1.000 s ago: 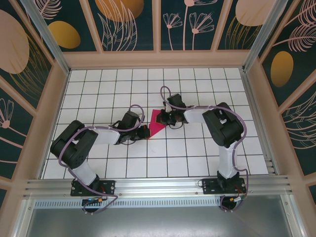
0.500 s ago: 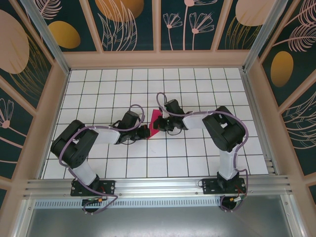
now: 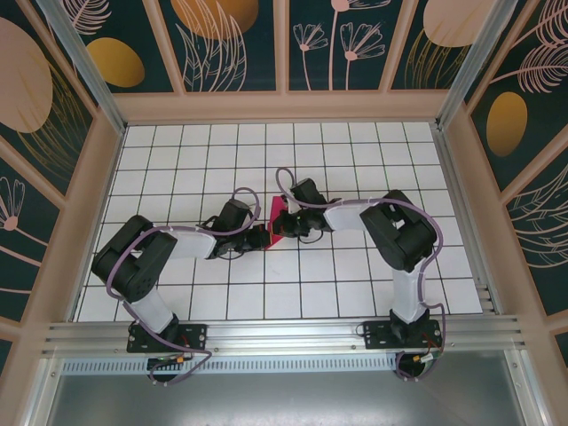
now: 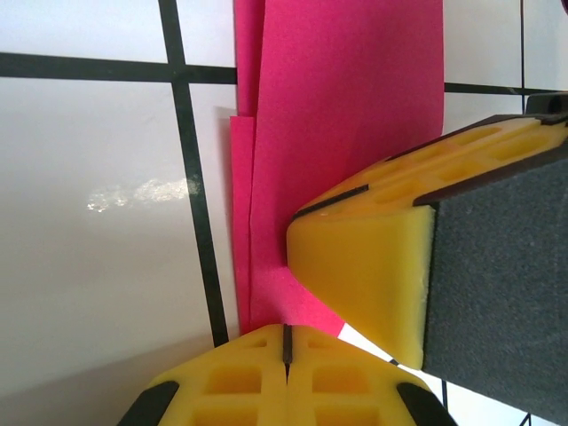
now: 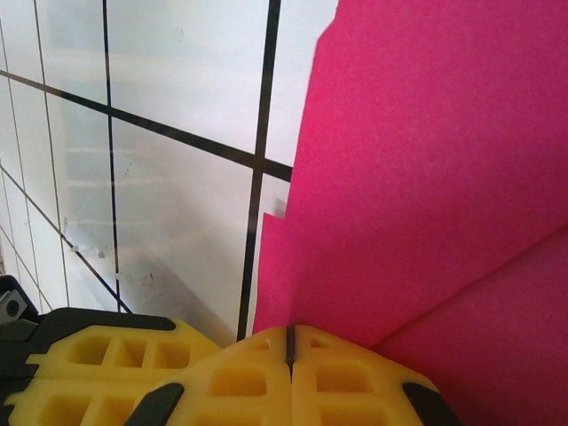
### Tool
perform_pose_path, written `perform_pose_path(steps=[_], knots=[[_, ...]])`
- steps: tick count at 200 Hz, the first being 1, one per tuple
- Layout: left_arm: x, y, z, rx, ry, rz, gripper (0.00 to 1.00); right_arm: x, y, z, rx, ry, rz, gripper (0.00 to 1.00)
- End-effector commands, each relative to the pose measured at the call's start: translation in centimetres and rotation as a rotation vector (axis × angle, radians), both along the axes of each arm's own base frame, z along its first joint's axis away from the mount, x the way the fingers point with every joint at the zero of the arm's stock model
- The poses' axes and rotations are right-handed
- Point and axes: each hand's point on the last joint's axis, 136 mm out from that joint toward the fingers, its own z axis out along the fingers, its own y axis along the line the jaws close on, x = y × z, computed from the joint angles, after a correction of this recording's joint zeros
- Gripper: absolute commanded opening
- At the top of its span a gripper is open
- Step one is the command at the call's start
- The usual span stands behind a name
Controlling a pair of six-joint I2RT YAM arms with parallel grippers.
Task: Fold a paper plane with a square sheet of paper (pick it up from the middle)
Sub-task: Fourth fold the wing at the center of the table.
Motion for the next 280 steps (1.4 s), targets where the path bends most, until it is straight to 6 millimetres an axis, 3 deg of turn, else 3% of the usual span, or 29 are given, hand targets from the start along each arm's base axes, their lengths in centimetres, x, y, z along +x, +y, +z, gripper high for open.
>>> perform_pose_path(steps=[1, 36, 52, 66, 134, 156, 183, 200, 212, 224, 256, 280], knots=[[-2.8, 2.5, -3.9, 0.135, 0.139, 0.018, 0.00, 1.4, -1.6, -2.3, -0.095, -0.003, -0.031, 0.00], [-4.4, 3.6, -5.1, 0.174, 0.181, 0.004, 0.00, 5.0, -4.4, -2.7, -0.092, -0.019, -0.126, 0.00], [-5.1, 4.0, -5.7, 0.195, 0.200, -0.012, 0.00, 6.1, -4.4, -2.5, -0.091, -0.037, -0.141, 0.00], [-5.4, 4.2, -5.8, 0.200, 0.206, -0.020, 0.00, 8.4, -6.0, -2.4, -0.090, -0.048, -0.195, 0.00], [-5.4, 3.8, -5.4, 0.182, 0.194, -0.040, 0.00, 13.6, -9.7, -3.0, -0.158, -0.021, -0.372, 0.00], [-5.2, 3.7, -5.2, 0.179, 0.186, -0.046, 0.00, 15.2, -10.2, -2.2, -0.157, -0.046, -0.395, 0.00], [-4.6, 3.3, -4.6, 0.170, 0.164, -0.049, 0.00, 16.7, -9.9, 0.7, -0.135, -0.101, -0.395, 0.00], [-3.7, 2.7, -3.8, 0.155, 0.137, -0.049, 0.00, 16.5, -9.9, 2.9, -0.113, -0.132, -0.392, 0.03], [-2.2, 1.7, -1.5, 0.108, 0.073, -0.043, 0.00, 15.8, -9.8, 4.1, -0.097, -0.142, -0.392, 0.10], [-0.9, 0.7, 0.6, 0.062, 0.021, -0.029, 0.09, 14.7, -9.9, 4.9, -0.083, -0.143, -0.394, 0.17], [1.9, -0.7, 5.7, -0.038, -0.092, 0.032, 0.27, 10.7, -9.6, 5.2, -0.058, -0.094, -0.388, 0.31], [3.0, 0.4, 6.9, -0.009, -0.160, 0.104, 0.36, 8.1, -8.5, 5.0, -0.028, -0.051, -0.375, 0.39]])
